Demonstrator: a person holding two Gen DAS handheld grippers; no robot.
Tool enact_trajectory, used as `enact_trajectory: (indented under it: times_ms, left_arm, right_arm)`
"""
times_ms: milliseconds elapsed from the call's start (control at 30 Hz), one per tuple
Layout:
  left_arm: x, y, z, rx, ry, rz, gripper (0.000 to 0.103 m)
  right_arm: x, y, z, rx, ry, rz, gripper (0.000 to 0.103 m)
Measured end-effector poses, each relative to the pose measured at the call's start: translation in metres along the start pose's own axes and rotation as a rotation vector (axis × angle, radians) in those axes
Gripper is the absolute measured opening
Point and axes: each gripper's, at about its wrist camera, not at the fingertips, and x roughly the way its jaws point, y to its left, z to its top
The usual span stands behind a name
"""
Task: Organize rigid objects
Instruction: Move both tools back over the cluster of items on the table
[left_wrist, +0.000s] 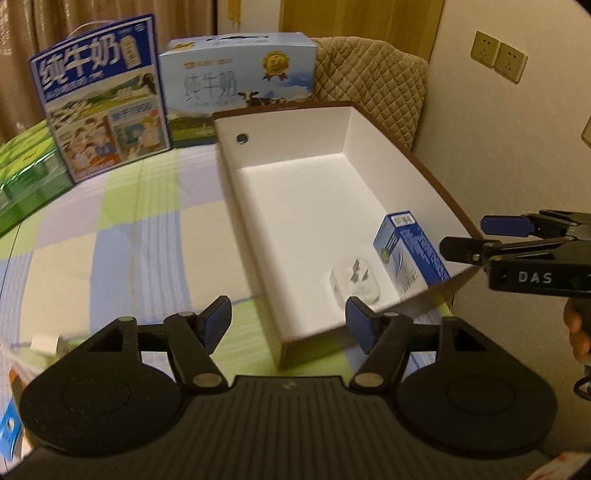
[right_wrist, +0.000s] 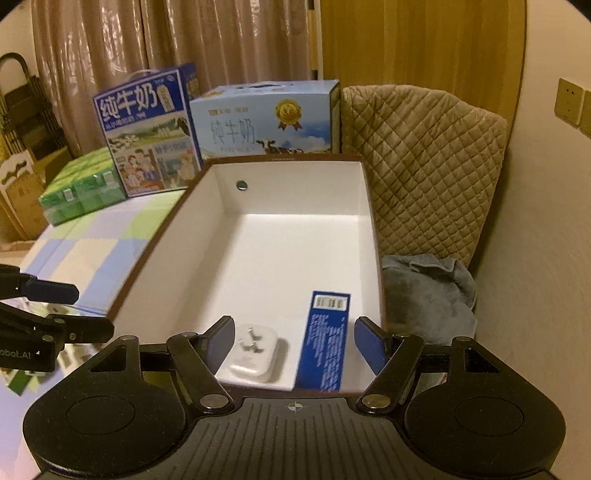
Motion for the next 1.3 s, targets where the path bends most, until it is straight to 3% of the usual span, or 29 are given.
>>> enact_trajectory:
  times_ms: [433,700,1300]
  left_arm:
    - [-0.056,0.058,-0.071,-0.058,0.030,-0.010,0.066]
    - [-0.089,0.120,-0.111,-0.157,0.057,0.061,0.066]
    - [-0.134,0.235,-0.172,-0.303,0.047,0.233,0.066]
  right_arm:
    - [-0.023,0.076,-0.045,0.020,0.061,0.099,0.069]
    - [-0.009,0.143,-0.070,-0.022,0.135,0.194,0.069]
    - [0.035,0.289,-0.076,-0.156,0.194,0.396,0.069]
